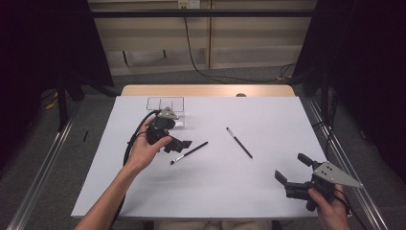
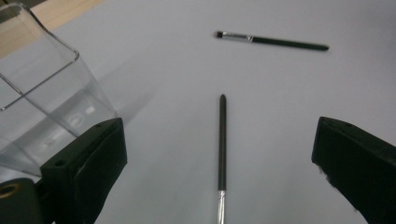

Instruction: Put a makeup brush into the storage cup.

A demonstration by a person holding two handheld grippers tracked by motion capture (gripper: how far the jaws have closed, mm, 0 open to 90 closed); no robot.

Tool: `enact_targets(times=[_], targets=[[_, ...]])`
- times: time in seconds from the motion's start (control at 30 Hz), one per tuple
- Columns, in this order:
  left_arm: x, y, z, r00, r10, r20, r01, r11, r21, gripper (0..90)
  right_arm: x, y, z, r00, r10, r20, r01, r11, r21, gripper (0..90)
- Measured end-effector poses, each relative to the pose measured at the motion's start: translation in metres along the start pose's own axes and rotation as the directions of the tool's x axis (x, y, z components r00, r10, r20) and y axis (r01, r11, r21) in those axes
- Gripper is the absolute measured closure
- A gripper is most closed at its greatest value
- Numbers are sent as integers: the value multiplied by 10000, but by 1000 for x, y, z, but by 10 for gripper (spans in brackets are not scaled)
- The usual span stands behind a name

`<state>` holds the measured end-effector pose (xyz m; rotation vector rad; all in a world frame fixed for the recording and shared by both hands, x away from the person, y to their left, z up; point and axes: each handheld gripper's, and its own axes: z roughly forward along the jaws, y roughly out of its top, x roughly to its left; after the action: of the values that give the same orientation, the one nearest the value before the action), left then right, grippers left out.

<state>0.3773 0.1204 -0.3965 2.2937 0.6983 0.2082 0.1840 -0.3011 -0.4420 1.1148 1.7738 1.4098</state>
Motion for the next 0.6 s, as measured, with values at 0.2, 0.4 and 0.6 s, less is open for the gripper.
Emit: enact_targets(times=[0.2, 0.4, 0.6], targets=[[2, 3, 6, 9996, -292, 39, 285, 9921, 1226, 35, 1, 0, 0, 10000, -40, -68, 40, 10000, 38, 0], [4, 2, 13, 9997, -221, -61, 228, 9827, 1840, 44, 1, 0, 2, 9999, -66, -158, 68, 9999, 132, 0], [6, 0, 21, 9996, -68, -271, 139, 9617, 2736, 42, 2, -1, 3, 9998, -104, -165, 107, 9998, 189, 0]])
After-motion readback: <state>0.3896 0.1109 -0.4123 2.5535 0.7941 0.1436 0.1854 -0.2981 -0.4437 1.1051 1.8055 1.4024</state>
